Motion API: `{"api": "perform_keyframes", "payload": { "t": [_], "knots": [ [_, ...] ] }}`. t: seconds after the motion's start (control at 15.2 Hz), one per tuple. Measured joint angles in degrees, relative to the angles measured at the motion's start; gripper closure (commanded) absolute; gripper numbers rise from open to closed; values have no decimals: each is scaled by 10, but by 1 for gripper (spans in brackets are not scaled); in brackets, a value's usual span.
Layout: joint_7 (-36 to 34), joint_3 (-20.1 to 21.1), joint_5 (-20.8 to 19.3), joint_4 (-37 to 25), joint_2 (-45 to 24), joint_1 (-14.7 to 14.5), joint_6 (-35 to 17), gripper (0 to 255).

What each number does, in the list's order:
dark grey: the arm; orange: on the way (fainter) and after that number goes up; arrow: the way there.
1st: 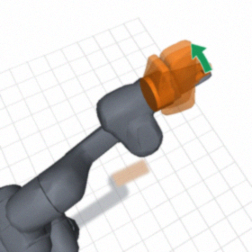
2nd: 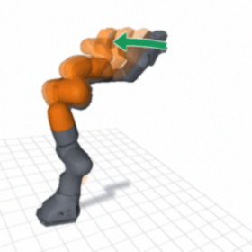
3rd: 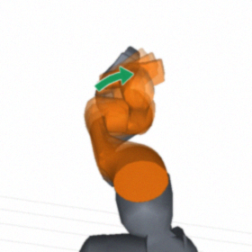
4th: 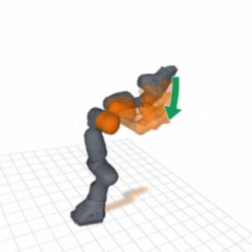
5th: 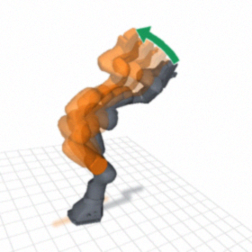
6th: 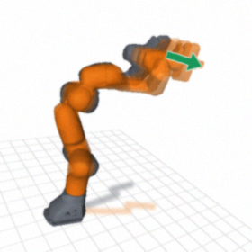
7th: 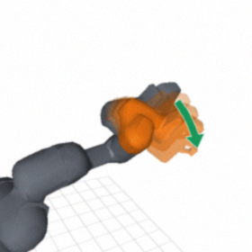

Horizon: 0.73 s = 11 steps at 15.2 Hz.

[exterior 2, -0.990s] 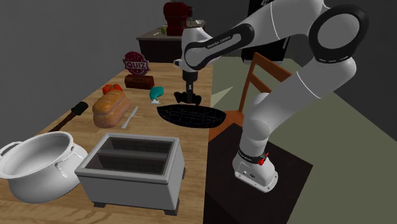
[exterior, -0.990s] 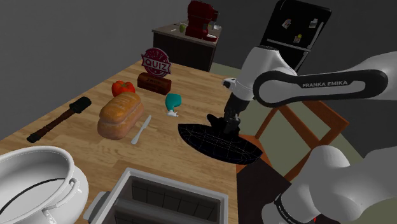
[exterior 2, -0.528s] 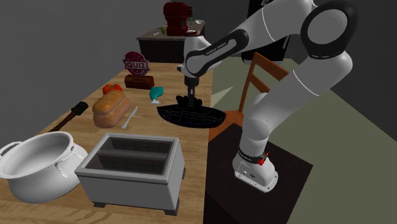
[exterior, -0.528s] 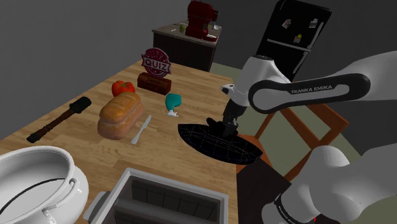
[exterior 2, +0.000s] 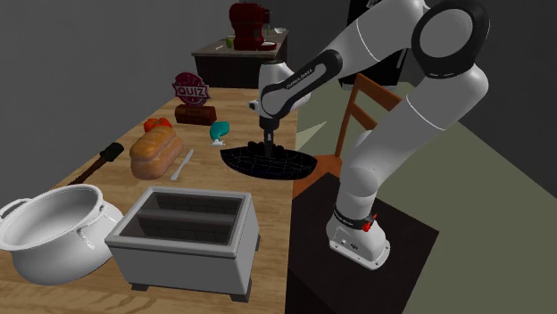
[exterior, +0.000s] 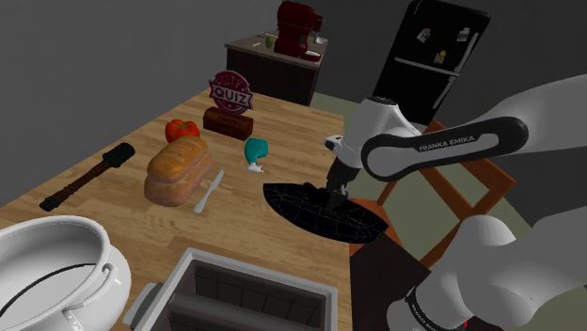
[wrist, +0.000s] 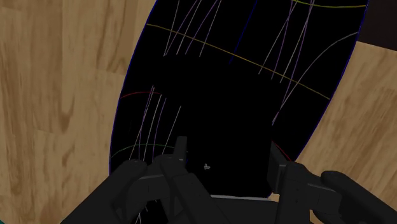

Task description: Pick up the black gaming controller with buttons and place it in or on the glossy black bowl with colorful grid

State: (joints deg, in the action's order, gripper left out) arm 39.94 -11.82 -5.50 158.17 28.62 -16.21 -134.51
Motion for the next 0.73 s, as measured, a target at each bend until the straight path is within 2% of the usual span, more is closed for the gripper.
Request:
{"api": "perform_keyframes", "payload": {
  "t": [0.26, 0.33, 0.73],
  "knots": [
    [0, 0, 0, 1, -1, 0, -2, 255],
    [0, 0, 0, 1, -1, 0, -2, 0],
    [0, 0, 0, 1, -1, 0, -2, 0]
  ]
}}
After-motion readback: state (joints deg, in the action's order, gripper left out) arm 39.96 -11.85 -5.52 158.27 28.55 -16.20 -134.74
